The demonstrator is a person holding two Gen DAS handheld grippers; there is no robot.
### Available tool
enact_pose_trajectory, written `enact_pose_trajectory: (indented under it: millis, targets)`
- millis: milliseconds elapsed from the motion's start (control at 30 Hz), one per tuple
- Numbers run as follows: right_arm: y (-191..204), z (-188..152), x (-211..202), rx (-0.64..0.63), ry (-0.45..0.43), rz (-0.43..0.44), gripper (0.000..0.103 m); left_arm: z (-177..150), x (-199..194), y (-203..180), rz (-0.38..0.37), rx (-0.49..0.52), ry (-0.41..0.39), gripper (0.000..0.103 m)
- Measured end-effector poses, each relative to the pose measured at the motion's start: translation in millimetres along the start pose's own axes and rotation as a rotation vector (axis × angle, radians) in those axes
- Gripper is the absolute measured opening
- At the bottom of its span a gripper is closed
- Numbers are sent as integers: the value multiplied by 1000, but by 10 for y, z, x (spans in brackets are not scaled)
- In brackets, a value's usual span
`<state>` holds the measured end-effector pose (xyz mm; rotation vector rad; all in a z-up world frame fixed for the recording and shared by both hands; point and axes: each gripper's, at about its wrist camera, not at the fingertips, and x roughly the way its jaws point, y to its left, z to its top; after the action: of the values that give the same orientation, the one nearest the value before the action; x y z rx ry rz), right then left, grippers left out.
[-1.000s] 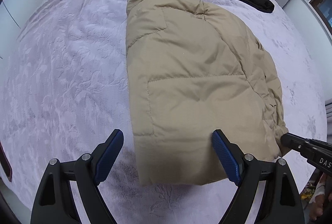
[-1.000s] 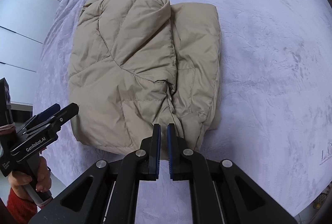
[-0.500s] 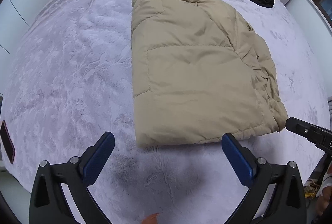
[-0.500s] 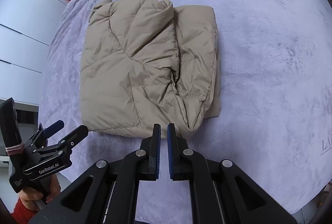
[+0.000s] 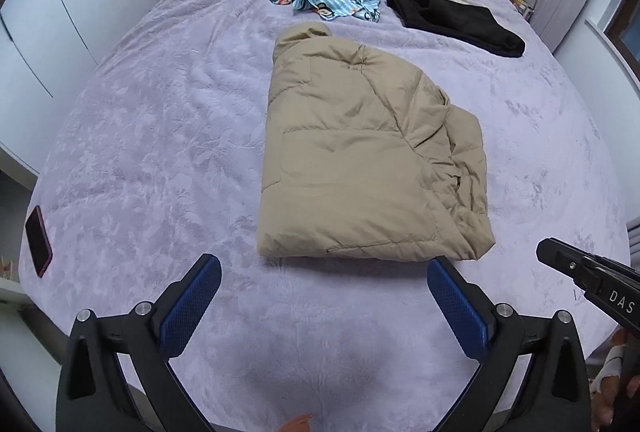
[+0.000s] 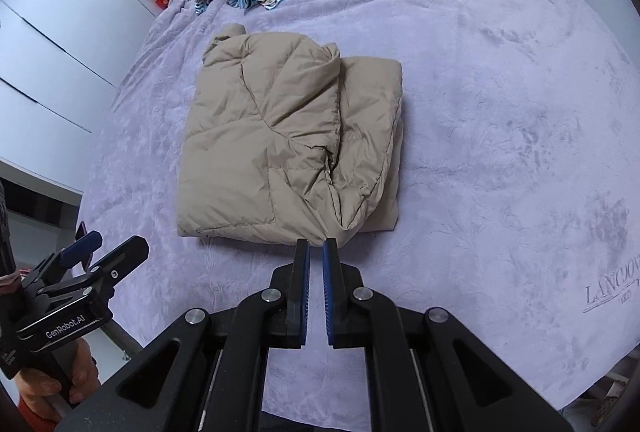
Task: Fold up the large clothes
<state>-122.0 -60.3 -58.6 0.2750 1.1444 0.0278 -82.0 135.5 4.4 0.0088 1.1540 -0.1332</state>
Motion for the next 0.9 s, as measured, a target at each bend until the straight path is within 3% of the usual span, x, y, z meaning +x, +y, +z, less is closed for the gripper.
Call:
enact_pose_trajectory:
  millis: [67, 133, 167, 200, 467, 633, 733, 900]
  targets:
    - [26, 0, -118, -15, -19, -5, 12, -41, -136, -31, 17, -8, -18, 103]
    - [38, -24, -208, -27, -31, -11, 48, -80, -247, -39, 35, -20, -33, 103]
    - [41, -38, -265, -29, -41, -16, 82, -102, -299, -42, 46, -25, -40, 103]
    - [45, -58, -320, -31, -59, -13, 87, -121, -343, -43, 57, -29, -47, 103]
    - [177, -122, -602, -78, -140, -50, 92, -183, -559, 112, 76, -62, -83, 103]
    - [411, -84, -696, -105, -218, -72, 94, -30, -644, 291, 86, -40, -113, 103]
    - [578, -28, -698, -107, -262, -96, 103, 84, -695, 418, 97, -15, -130, 103]
    - [743, 53, -669, -56, -259, -111, 103, 262, -704, 596, 99, 12, -145, 103]
